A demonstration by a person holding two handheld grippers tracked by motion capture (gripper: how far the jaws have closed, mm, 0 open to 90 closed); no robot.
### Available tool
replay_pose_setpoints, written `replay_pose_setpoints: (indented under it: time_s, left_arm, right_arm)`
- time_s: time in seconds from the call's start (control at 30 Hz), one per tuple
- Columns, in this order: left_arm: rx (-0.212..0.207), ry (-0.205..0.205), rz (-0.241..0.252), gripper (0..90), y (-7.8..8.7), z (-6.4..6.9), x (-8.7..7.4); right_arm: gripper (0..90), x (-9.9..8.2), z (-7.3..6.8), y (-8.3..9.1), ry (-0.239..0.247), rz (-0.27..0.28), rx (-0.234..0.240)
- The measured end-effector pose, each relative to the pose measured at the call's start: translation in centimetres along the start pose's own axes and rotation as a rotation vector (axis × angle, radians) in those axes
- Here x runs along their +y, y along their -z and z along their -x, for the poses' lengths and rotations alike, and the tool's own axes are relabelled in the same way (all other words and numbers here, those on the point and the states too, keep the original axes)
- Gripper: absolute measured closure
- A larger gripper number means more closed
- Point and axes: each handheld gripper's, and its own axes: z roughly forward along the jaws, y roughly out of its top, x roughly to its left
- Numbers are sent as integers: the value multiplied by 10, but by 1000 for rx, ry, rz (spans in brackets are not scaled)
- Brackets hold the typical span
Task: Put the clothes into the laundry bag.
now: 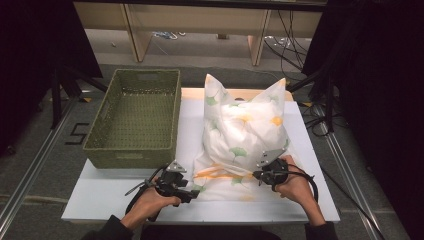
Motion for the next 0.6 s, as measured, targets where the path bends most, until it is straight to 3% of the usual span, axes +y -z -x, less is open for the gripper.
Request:
replay_pose_setpoints:
  time_s: [0.07,0.13,0.2,0.3,0.37,0.43,0.6]
  left_arm:
    - [-17,23,-13,386,0,1,0]
    - [-14,13,-21,392,0,1,1]
    - [-14,31,-11,390,-2,2,1]
    - [-41,46,-23,388,-1,0,2]
    - [-53,78,-3,388,-2,0,3]
    - [-69,101,-1,390,-3,-1,3]
    - [-61,103,-9,388,-7,-3,4]
  right_arm:
    - [891,2,-1,1,-21,-1,-1]
    - [848,3,-1,3,-10,18,4]
    - [790,6,-2,6,-9,37,-1]
    - [716,12,-6,14,-26,53,-12]
    - [681,18,-9,17,-4,97,-21]
    - [651,26,-14,21,8,139,3]
    - [604,49,-24,12,46,180,-1]
